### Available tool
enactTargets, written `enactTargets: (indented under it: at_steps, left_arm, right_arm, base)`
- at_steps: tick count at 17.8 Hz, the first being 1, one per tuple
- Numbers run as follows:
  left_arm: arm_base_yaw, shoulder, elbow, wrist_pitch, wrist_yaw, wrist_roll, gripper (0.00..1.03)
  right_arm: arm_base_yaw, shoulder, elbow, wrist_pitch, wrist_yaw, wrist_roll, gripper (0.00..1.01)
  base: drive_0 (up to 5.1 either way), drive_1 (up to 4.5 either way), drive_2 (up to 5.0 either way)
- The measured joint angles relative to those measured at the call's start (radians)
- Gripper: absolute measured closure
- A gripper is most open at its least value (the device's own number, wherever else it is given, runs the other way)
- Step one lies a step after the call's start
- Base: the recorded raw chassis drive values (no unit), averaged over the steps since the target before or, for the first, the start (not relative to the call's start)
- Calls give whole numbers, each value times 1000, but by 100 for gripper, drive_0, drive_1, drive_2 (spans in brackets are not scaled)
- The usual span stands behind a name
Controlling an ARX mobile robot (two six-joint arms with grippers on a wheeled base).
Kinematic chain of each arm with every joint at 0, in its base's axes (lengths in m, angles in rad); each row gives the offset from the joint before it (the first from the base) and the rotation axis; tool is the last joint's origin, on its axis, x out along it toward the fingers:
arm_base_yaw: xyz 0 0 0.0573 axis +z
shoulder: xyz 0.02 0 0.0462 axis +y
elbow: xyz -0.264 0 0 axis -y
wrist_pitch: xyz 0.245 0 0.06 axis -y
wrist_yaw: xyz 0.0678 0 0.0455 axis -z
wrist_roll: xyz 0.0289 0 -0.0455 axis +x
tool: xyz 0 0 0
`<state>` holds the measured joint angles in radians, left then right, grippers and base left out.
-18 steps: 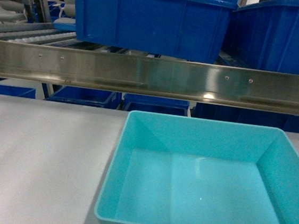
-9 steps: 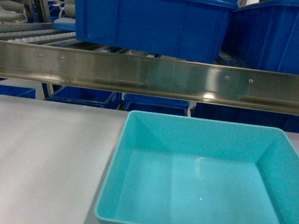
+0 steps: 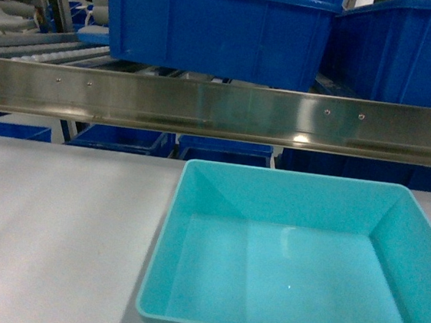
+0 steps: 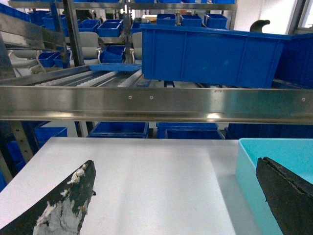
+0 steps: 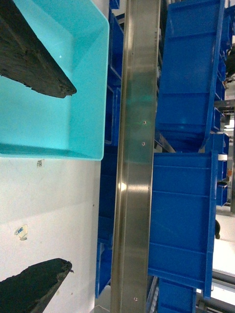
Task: Organize blue bins on left shelf correctly
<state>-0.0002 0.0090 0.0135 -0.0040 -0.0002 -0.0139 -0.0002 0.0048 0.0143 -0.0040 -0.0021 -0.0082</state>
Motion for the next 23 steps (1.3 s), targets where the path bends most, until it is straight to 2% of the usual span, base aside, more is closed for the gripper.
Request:
enactTargets:
  at_steps: [2,3,4,5,6,7,8,9,10,12,13,19,23]
  left_arm:
    - [0,0,0,0,0,0,5]
    - [-34,47,1,83,-40,-7,5]
    - [-126,179,20,186,-101,-8,5]
    - [-225,331,28,285,-151,-14,5]
    - [-302,466,27,380,-224,-28,5]
    - [-381,603,35,475,-313,-42,5]
    - [-448,726,54,560,-365,-55,5]
    - [-504,872,95,646,-397,-69,5]
    - [-524,984,137,690,-409,-91,5]
    - [-547,1238,247,704,-442,-154,5]
    - [-547,1262,259,703,-448,-162,5]
    - [-546,1320,284,685,-472,-171,5]
    - [-546,1316,284,689,-472,-171,5]
  right_arm:
    - [0,0,0,0,0,0,3]
    - [15,74,1,120,22,-3,3]
    - [20,190,7,223,25,-9,3]
    - [34,378,10,377,34,-14,3]
    - [30,564,27,516,26,-11,3]
    - [16,727,69,589,3,-7,3]
    - [0,844,99,648,-23,-6,3]
    - [-10,961,146,604,-39,1,3]
    - [-23,1056,171,594,-53,9,3]
    - [-100,1242,235,587,-94,19,3]
    - [-108,1254,245,587,-99,17,3]
    - [-126,1242,261,586,-105,-18,3]
    - [-126,1241,261,585,-106,-22,3]
  base:
    - [0,0,0]
    - [0,0,0]
    - [0,0,0]
    - [0,0,0]
    - [0,0,0]
    - [0,0,0]
    - [0,0,0]
    - [0,0,0]
    - [0,0,0]
    - [0,0,0]
    - [0,0,0]
    - [0,0,0]
    - [0,0,0]
